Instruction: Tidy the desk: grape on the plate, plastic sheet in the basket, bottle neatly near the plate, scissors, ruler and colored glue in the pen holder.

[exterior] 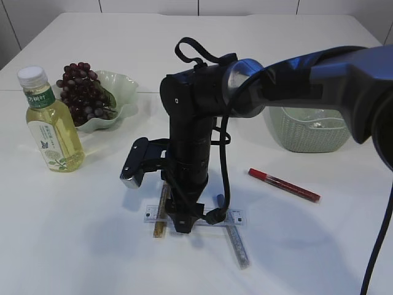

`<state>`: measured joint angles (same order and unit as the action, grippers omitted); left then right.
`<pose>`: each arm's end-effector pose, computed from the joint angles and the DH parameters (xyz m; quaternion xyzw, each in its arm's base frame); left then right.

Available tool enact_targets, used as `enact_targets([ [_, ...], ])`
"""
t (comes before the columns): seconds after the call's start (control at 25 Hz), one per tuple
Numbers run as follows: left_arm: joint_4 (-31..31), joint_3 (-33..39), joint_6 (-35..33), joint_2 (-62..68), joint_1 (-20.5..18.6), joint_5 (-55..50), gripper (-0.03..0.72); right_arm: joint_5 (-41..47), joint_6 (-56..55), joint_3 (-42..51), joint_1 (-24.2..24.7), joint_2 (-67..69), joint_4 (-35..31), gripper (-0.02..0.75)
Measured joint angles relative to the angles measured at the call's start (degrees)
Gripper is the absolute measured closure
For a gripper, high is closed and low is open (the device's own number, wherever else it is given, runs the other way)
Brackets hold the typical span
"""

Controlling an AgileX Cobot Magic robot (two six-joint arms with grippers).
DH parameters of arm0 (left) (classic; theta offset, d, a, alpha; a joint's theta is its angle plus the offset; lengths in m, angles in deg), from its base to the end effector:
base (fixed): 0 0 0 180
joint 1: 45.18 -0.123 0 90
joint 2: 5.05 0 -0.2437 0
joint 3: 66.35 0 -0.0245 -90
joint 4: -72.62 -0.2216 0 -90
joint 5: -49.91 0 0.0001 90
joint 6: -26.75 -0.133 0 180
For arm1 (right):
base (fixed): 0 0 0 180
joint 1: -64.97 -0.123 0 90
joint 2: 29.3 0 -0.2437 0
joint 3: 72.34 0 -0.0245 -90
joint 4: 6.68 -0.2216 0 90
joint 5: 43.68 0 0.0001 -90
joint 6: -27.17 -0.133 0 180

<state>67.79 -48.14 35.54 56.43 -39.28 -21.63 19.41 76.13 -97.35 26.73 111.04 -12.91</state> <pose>0.1614 -0.0060 0.2847 -0.0214 0.9676 0.0100 0.2516 0.3080 0.2591 0.0736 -0.6712 0.7395 0.0473 0.0183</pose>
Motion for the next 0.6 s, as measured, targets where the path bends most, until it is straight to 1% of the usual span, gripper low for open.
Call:
enact_targets([
  [0.6, 0.0, 0.0, 0.0, 0.0, 0.0, 0.0, 0.253, 0.1, 0.0, 0.0, 0.0, 0.0, -0.2, 0.153],
])
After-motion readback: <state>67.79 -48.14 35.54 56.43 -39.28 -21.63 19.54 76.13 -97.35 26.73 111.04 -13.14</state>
